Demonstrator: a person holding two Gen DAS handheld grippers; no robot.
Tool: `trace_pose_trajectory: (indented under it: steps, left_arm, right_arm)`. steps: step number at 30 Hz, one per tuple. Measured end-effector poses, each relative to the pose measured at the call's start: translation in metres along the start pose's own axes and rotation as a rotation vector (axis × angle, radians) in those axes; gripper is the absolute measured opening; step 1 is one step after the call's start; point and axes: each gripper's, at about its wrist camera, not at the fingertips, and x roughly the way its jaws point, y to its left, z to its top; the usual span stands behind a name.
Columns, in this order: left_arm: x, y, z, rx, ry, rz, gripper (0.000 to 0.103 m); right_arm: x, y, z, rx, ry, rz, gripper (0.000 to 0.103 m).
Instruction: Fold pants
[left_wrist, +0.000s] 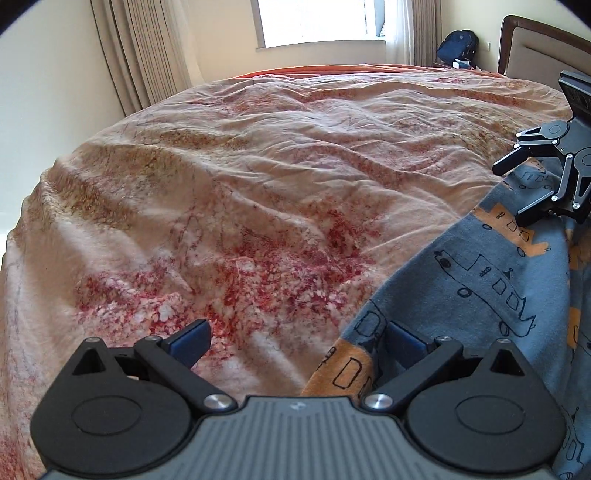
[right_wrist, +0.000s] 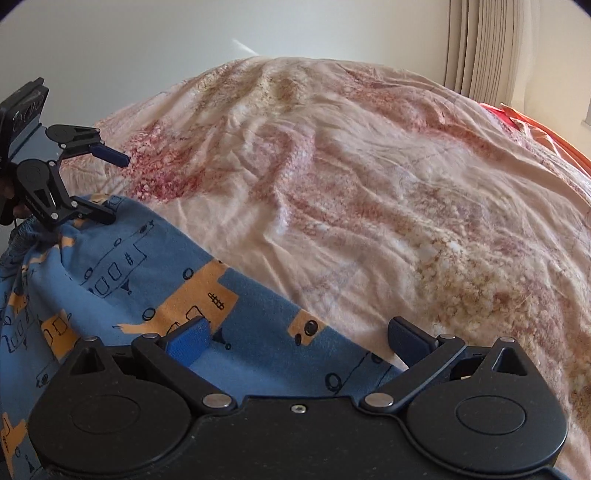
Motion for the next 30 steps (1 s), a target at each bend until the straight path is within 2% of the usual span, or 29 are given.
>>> trace_pose_trajectory:
  steps: [2, 3, 6, 7, 8, 9, 11, 13, 15, 19, 23, 26, 30]
  left_arm:
    - [0.0, 0.004, 0.002, -0.012, 0.024, -0.041, 0.092]
    - [0.0, 0.005, 0.002, -0.016, 0.04, -0.066, 0.088]
    - [-0.002, 0.002, 0.001, -0.001, 0.069, -0.12, 0.068]
    - [-0.004, -0.002, 0.001, 0.009, 0.071, -0.135, 0.051]
    - [-0.006, -0.004, 0.001, 0.013, 0.076, -0.146, 0.035]
    - [-0.007, -0.007, 0.001, 0.014, 0.08, -0.144, 0.031]
    - [-0.009, -0.012, -0.001, 0.01, 0.091, -0.117, 0.011]
    - [-0.013, -0.017, -0.004, -0.018, 0.081, -0.084, 0.005]
    - [-0.019, -0.024, -0.008, -0.016, 0.052, -0.044, 0.003]
    - [-0.037, -0.035, -0.01, -0.021, -0.012, 0.051, 0.003]
    - [-0.063, -0.034, 0.001, -0.027, -0.114, 0.158, 0.003]
    - [-0.069, -0.025, 0.01, -0.056, -0.158, 0.239, 0.003]
    - [-0.053, -0.009, 0.013, -0.098, -0.143, 0.278, 0.003]
  right_arm:
    - [0.0, -0.002, 0.0, 0.012, 0.006, 0.004, 0.1]
    - [0.0, -0.002, 0.0, 0.019, 0.009, -0.002, 0.094]
    - [-0.006, 0.0, 0.002, 0.014, 0.01, -0.022, 0.068]
    - [-0.007, 0.0, 0.002, 0.01, 0.013, -0.021, 0.055]
    - [-0.009, 0.002, 0.002, 0.004, 0.014, -0.018, 0.048]
    - [-0.011, 0.005, 0.002, -0.005, 0.018, -0.02, 0.039]
    - [-0.012, 0.011, 0.0, -0.023, 0.026, -0.048, 0.029]
    - [-0.012, 0.018, -0.001, -0.038, 0.035, -0.08, 0.011]
    - [-0.014, 0.025, -0.001, -0.062, 0.03, -0.104, 0.001]
    - [-0.018, 0.044, -0.001, -0.114, 0.012, -0.184, 0.0]
    - [-0.024, 0.063, 0.008, -0.152, -0.042, -0.315, 0.0]
    - [-0.028, 0.076, 0.023, -0.201, -0.097, -0.41, 0.0]
    - [-0.026, 0.087, 0.05, -0.224, -0.221, -0.504, 0.0]
